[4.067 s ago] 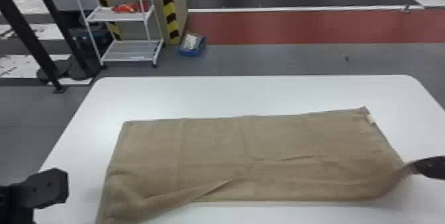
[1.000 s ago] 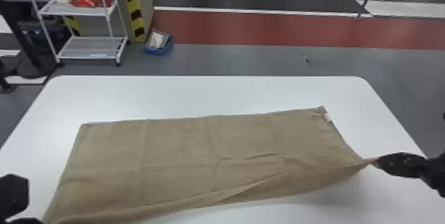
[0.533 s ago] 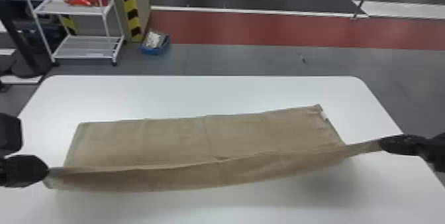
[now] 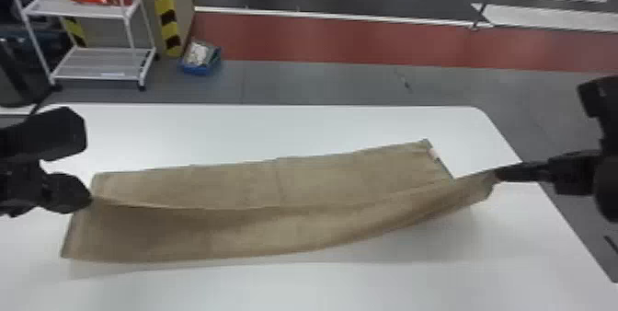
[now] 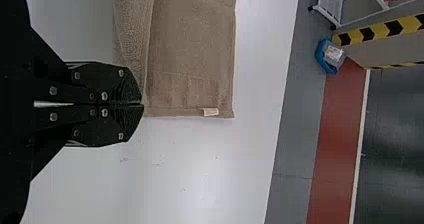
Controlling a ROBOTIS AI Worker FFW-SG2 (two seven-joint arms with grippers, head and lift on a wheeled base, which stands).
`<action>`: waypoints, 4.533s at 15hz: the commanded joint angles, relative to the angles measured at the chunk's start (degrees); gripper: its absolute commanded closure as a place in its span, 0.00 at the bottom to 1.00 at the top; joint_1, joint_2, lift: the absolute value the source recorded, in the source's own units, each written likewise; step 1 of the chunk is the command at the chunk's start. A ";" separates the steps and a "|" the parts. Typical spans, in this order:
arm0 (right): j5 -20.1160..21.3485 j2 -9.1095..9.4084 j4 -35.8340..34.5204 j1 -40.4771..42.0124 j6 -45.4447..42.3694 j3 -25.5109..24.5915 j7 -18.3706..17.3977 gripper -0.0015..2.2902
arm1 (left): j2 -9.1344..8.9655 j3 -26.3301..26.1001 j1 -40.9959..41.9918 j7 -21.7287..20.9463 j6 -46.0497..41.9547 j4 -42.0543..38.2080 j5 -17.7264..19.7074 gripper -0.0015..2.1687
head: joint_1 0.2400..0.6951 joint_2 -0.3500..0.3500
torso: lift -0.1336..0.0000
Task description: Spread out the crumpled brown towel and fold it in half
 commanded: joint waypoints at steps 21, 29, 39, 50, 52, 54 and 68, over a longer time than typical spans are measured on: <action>9.18 3.27 41.46 -32.51 1.69 10.61 0.19 0.72 | -1.57 -7.45 -19.12 -0.57 -0.69 30.70 -7.92 0.67 | 1.00 0.42 | 0.07; 13.40 3.89 51.13 -36.03 -8.51 13.43 0.19 0.72 | -4.21 -7.89 -19.56 -0.57 -0.16 31.41 -11.87 0.67 | 1.00 0.42 | 0.07; 17.62 5.73 56.66 -38.14 -10.97 13.60 0.19 0.72 | -4.21 -8.33 -22.82 -0.57 0.01 31.41 -11.78 0.67 | 1.00 0.42 | 0.07; 18.32 5.56 57.46 -38.23 -10.97 11.93 0.19 0.72 | -5.26 -8.33 -28.27 -0.57 -0.87 38.44 -11.96 0.67 | 1.00 0.41 | 0.07; 18.32 5.73 57.46 -37.79 -10.79 11.93 0.19 0.72 | -5.52 -9.03 -28.53 -0.57 -1.22 39.75 -12.14 0.67 | 1.00 0.41 | 0.07; 18.32 5.91 57.46 -37.35 -10.79 11.85 0.19 0.72 | -5.79 -9.21 -28.53 -0.57 -1.04 40.11 -12.31 0.67 | 1.00 0.41 | 0.07; 19.12 5.82 57.81 -37.88 -11.32 8.77 -1.49 0.72 | -5.61 -8.95 -30.02 -0.57 -1.04 40.72 -13.02 0.67 | 1.00 0.40 | 0.07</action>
